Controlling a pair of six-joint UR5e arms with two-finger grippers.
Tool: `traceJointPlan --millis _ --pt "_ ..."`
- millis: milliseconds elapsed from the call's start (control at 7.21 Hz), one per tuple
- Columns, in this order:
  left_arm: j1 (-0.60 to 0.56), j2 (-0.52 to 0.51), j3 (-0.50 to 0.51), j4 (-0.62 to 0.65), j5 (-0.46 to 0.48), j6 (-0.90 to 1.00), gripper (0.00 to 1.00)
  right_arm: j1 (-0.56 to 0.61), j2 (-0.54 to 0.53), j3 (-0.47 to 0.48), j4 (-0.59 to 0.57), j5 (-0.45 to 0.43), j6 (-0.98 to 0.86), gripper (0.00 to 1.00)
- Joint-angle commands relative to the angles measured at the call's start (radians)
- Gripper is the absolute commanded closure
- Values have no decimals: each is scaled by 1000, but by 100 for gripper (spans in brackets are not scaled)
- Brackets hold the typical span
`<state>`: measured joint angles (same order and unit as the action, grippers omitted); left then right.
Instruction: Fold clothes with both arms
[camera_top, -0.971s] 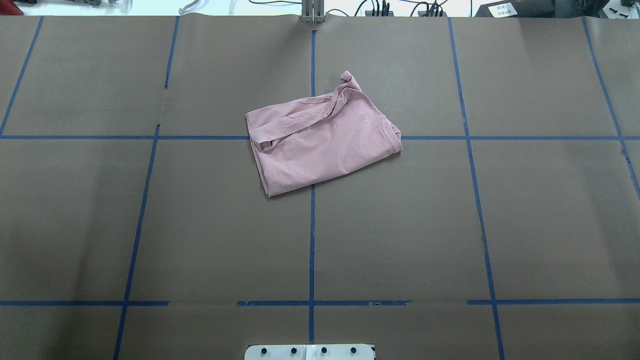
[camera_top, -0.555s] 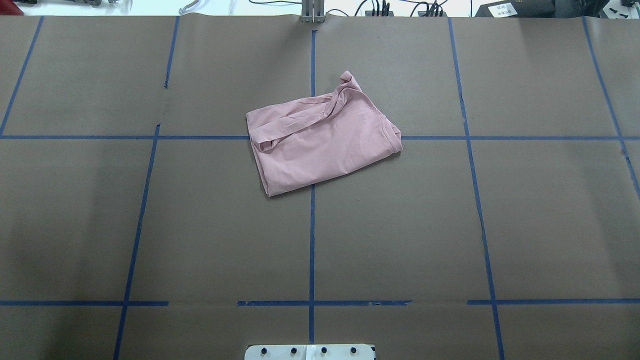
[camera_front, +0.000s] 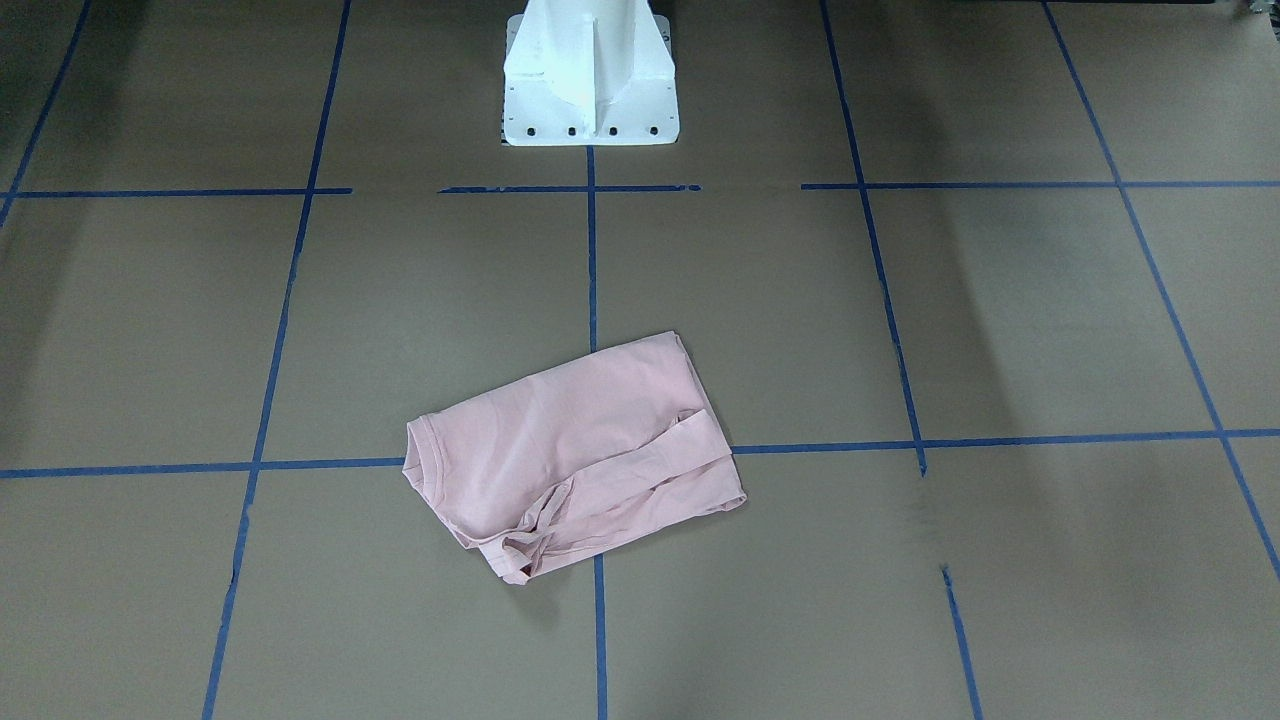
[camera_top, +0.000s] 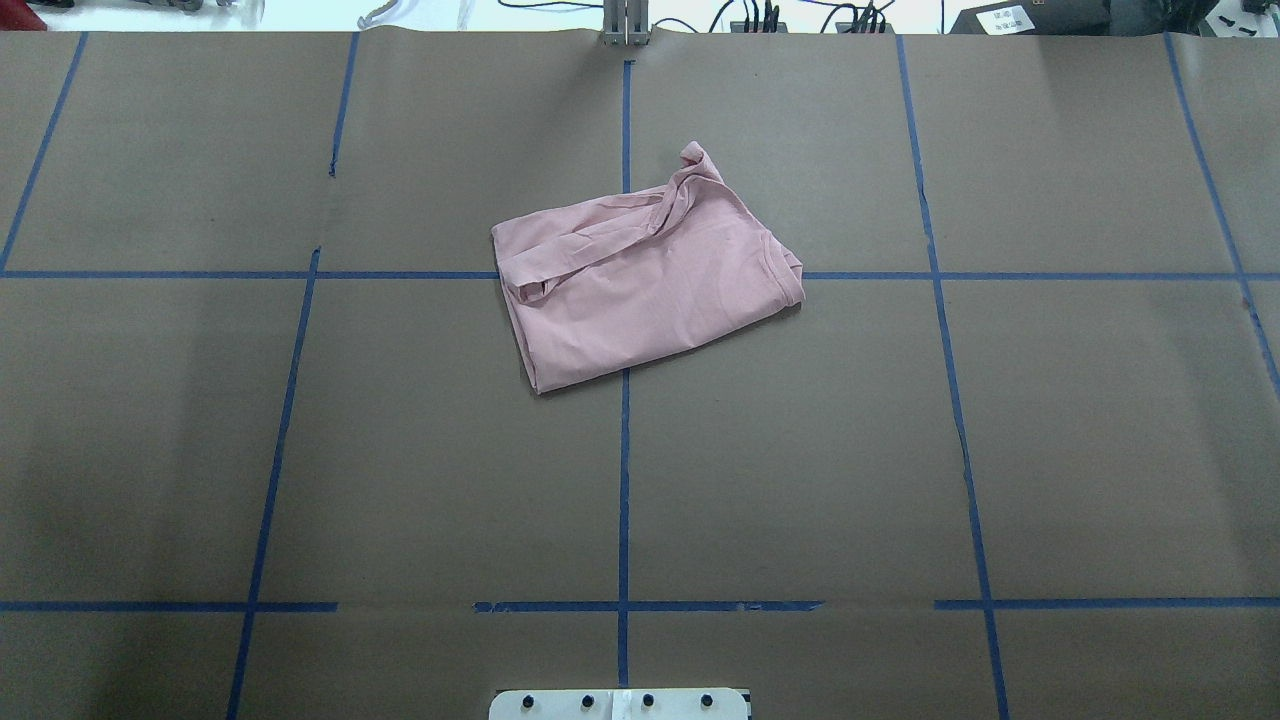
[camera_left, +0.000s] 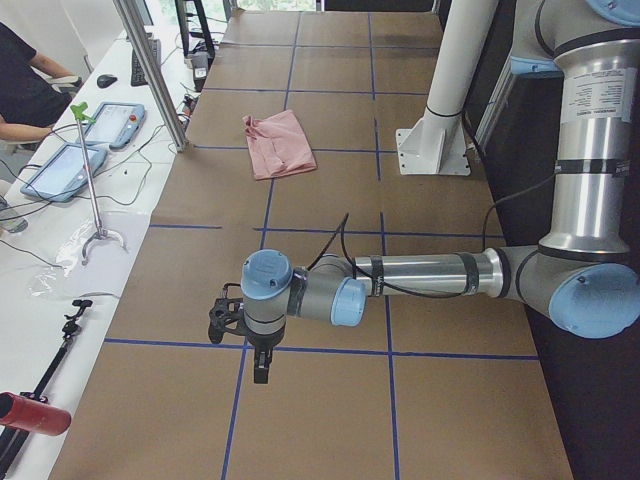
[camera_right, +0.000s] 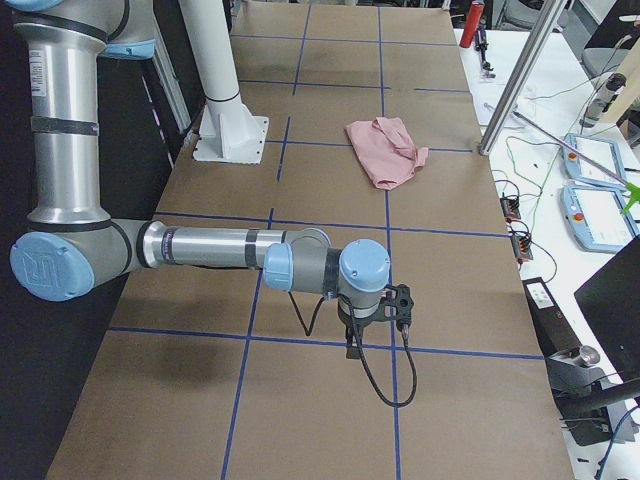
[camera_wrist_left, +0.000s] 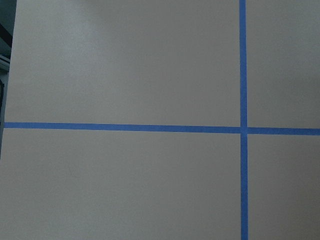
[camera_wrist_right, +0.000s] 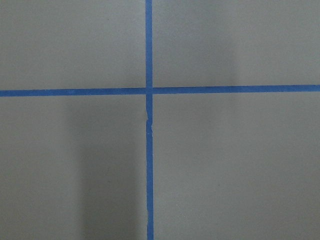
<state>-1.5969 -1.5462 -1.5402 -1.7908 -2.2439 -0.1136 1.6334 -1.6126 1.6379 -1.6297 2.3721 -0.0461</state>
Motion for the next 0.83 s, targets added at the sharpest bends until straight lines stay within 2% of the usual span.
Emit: traceJointPlan --millis 0,693 --pt "0 0 0 -1 1 0 0 0 -4 -1 5 -16 -3 0" --pt "0 0 -3 -2 0 2 0 0 -3 2 8 -28 -9 0"
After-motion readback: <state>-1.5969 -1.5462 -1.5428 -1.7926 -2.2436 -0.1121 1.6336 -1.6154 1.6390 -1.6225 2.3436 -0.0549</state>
